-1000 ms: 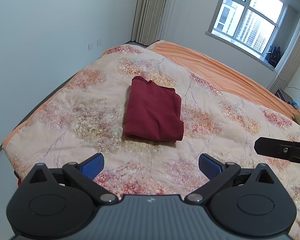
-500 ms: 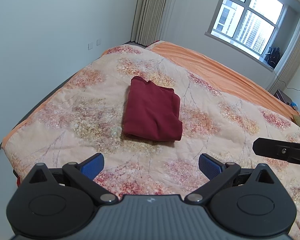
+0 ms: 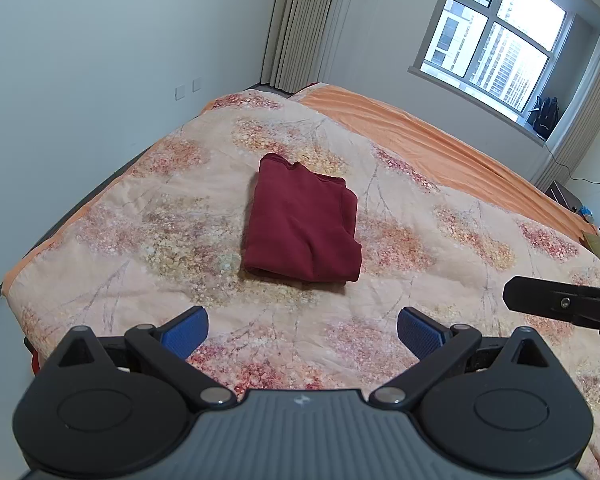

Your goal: Fold small clothes

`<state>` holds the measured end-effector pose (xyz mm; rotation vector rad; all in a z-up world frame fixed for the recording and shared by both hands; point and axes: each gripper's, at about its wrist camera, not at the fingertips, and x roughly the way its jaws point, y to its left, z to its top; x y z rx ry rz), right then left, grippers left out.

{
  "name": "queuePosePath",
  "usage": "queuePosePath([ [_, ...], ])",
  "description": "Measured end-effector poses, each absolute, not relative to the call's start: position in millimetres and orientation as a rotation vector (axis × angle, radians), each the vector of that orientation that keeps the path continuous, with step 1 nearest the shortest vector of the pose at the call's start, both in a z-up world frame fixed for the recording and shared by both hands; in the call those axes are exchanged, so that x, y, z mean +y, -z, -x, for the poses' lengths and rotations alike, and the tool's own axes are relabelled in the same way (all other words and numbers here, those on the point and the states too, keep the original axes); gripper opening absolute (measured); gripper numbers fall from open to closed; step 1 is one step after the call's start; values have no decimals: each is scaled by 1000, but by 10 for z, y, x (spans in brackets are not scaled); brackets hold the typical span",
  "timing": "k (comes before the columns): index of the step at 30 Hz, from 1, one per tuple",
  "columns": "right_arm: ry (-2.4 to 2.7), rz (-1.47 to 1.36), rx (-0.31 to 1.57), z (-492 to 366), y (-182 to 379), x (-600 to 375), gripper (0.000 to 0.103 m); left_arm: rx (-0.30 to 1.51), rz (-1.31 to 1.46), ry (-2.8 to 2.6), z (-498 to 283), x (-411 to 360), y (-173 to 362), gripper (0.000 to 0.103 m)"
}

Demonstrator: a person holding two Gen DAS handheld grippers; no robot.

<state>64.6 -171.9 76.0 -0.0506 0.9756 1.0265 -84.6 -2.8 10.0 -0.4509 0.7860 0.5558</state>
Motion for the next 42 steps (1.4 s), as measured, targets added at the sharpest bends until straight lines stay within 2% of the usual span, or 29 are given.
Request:
queuePosePath([
  [42,-1039,68,969,-613,-800,-1733,102,759,471,-537,927,-92,-157,103],
])
